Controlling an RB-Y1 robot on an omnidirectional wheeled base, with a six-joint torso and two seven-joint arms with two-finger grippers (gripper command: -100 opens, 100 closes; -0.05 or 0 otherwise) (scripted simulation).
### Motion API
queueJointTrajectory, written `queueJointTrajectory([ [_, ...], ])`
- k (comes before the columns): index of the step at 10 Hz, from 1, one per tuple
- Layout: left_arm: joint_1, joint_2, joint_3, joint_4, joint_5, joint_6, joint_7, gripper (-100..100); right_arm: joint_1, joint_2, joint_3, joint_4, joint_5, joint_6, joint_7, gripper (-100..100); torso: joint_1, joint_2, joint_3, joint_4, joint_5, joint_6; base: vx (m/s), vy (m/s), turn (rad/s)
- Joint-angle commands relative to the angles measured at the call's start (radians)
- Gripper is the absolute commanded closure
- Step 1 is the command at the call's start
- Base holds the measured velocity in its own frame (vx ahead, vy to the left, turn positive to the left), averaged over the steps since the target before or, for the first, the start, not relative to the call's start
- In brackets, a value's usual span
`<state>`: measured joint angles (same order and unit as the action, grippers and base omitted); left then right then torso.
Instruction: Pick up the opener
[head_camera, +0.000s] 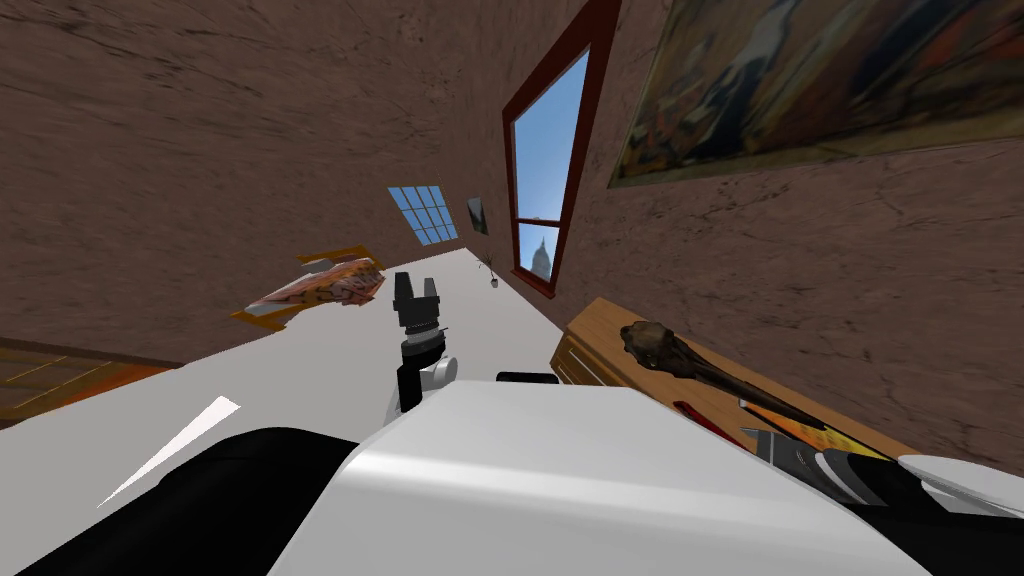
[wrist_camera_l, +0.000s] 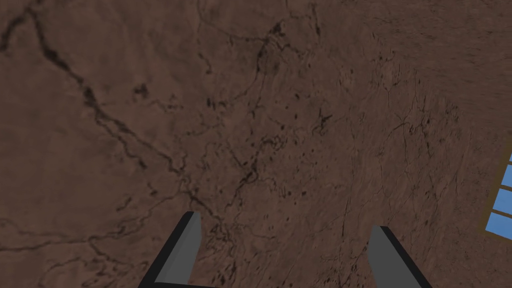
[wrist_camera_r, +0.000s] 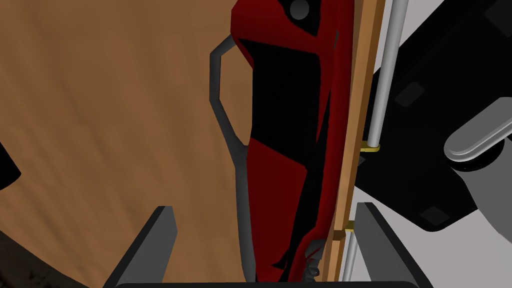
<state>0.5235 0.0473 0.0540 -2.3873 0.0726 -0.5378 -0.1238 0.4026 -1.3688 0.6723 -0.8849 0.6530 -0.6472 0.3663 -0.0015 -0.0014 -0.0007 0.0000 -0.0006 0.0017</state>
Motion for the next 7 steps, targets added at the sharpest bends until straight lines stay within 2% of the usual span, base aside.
queueJointTrajectory([
  [1, 0.0, 0.0, 0.0, 0.0, 0.0, 0.0, 0.0, 0, -0.013, -0.015, 0.036, -0.05, -0.001, 0.042, -0.013, -100, 0.0, 0.0, 0.0, 0.0, 0.0, 0.0, 0.048, -0.046, -0.137],
  [3, 0.0, 0.0, 0.0, 0.0, 0.0, 0.0, 0.0, 0, -0.031, -0.033, 0.08, -0.112, -0.001, 0.09, -0.029, -100, 0.0, -0.001, -0.001, 0.0, 0.0, 0.0, 0.048, -0.044, -0.131],
  [4, 0.0, 0.0, 0.0, 0.0, 0.0, 0.0, 0.0, 0, -0.031, -0.033, 0.08, -0.112, -0.001, 0.09, -0.029, -100, 0.0, -0.001, -0.001, 0.0, 0.0, 0.0, 0.026, -0.027, -0.041],
  [6, 0.0, 0.0, 0.0, 0.0, 0.0, 0.0, 0.0, 0, -0.049, -0.051, 0.124, -0.173, -0.002, 0.138, -0.045, -100, 0.001, 0.0, 0.0, 0.0, 0.0, 0.0, 0.025, -0.025, -0.115],
  [7, 0.0, 0.0, 0.0, 0.0, 0.0, 0.0, 0.0, 0, -0.043, -0.05, 0.11, -0.157, -0.003, 0.12, -0.04, -100, 0.001, 0.0, 0.0, 0.0, 0.0, 0.0, 0.013, -0.012, -0.032],
])
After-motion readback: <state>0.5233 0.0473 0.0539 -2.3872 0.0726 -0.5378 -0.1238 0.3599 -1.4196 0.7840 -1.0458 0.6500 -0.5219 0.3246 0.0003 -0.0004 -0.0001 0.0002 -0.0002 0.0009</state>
